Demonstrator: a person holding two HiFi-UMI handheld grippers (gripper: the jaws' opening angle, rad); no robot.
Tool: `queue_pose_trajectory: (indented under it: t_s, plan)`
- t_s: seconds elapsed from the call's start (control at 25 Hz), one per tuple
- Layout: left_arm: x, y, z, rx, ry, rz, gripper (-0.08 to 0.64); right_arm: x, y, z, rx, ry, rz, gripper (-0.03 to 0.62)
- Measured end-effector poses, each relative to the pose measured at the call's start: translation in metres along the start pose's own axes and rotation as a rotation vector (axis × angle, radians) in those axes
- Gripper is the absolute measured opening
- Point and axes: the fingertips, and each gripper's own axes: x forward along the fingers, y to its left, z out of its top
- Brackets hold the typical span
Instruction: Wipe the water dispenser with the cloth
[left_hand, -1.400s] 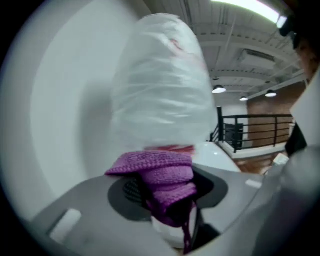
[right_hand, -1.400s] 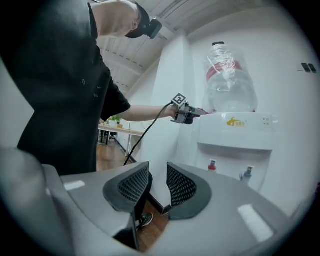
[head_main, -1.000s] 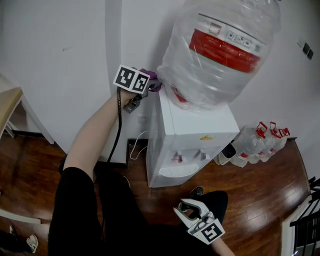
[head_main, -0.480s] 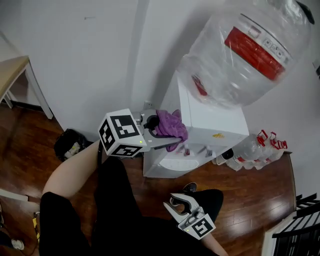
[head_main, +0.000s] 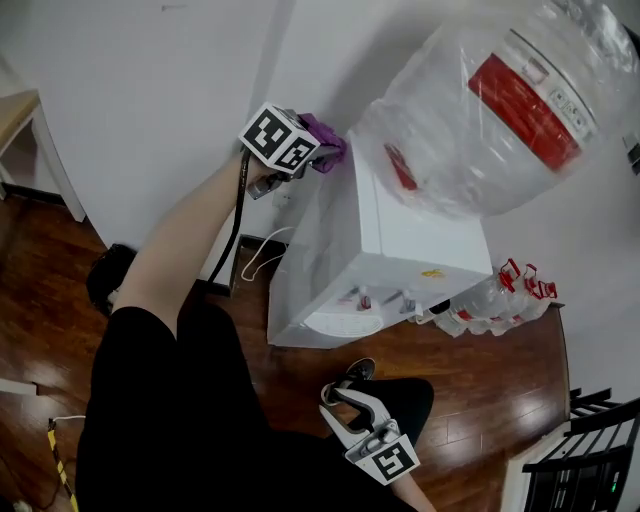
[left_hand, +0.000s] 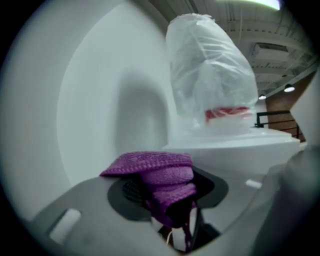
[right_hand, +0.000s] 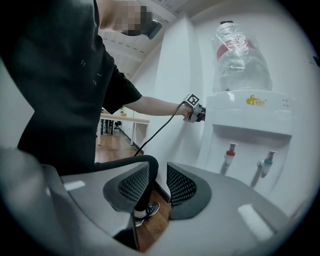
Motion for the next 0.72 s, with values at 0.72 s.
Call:
queue_pose_trajectory:
  t_s: [0.72]
  plan:
    - [-0.058,-0.167,-0.063,0.633,0.351,-0.189,0.215,0.017,0.013,-0.007,0.057,-0.031,0.081,0.114]
